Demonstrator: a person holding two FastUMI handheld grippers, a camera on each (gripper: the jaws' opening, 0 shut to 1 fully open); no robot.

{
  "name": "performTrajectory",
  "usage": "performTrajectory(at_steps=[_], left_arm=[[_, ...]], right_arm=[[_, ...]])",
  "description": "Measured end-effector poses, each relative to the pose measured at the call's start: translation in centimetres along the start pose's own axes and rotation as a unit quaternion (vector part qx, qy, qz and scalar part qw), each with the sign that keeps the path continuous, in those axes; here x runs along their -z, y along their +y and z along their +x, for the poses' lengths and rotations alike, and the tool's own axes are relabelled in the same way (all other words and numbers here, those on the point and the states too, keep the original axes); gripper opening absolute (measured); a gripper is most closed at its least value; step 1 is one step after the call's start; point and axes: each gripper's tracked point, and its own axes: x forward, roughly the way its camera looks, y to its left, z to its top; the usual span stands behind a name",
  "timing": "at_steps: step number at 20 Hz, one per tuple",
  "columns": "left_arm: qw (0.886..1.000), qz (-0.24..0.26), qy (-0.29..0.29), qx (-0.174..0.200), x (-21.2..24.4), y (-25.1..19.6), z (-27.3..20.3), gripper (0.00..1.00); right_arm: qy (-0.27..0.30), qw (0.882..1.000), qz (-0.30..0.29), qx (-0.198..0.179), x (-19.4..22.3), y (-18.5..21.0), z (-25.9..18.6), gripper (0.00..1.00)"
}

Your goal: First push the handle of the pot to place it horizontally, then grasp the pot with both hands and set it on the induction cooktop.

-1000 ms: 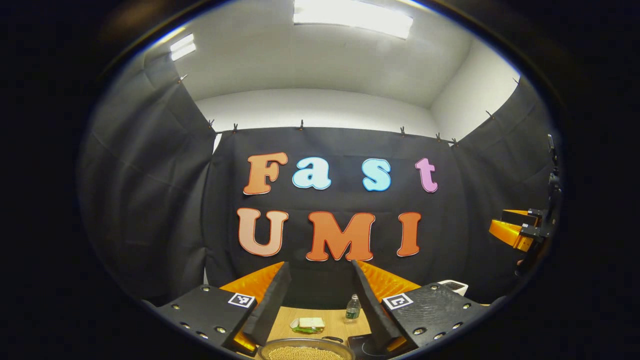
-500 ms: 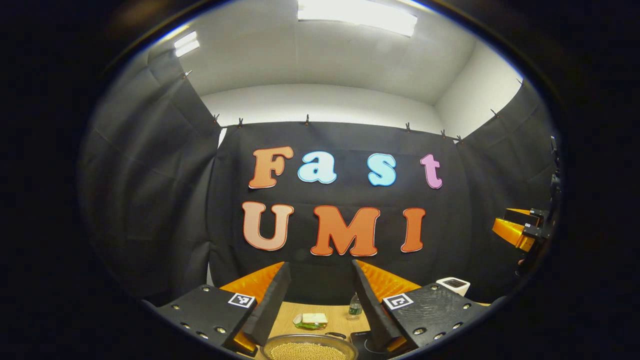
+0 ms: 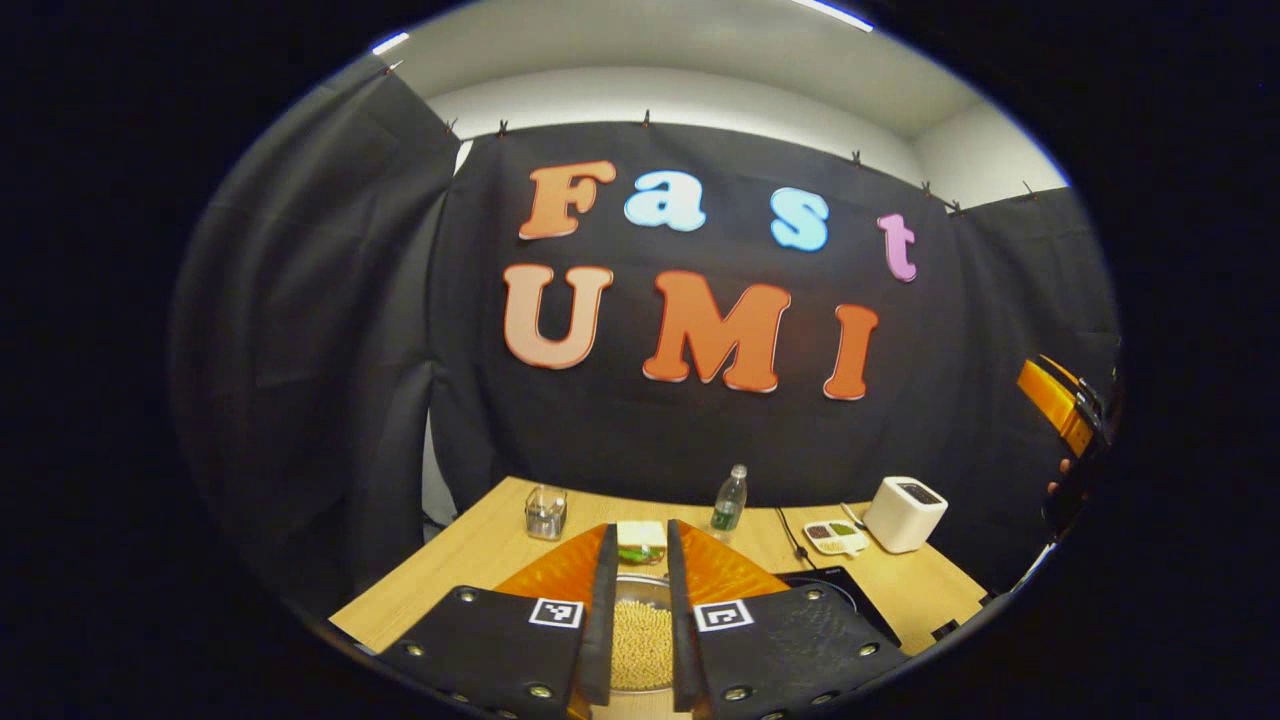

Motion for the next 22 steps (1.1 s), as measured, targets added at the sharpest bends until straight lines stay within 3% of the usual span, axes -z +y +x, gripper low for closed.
performTrajectory(at_steps=[3, 5, 6, 12, 22], left_arm=[[0.997, -0.035, 0.071, 0.000, 4.5, 1.3, 1.2, 0.19], [0.992, -0.055, 0.117, -0.005, 7.4, 1.9, 1.7, 0.09], [0.988, -0.067, 0.141, -0.005, 9.0, 1.8, 1.6, 0.12], [0.956, -0.114, 0.271, -0.019, 16.9, 2.7, 0.9, 0.06], [0.900, -0.170, 0.397, -0.063, 25.1, 5.1, -1.1, 0.06]], right_arm=[[0.011, 1.000, -0.002, -0.005, 1.4, 0.6, 0.1, 0.95], [0.017, 1.000, 0.000, -0.009, 2.4, 1.1, 0.2, 0.95], [0.020, 1.000, 0.000, -0.011, 2.8, 1.3, 0.3, 0.95], [0.042, 0.999, -0.011, -0.020, 6.2, 2.7, 0.2, 0.95], [0.089, 0.996, -0.017, -0.027, 12.0, 3.9, 1.4, 0.94]])
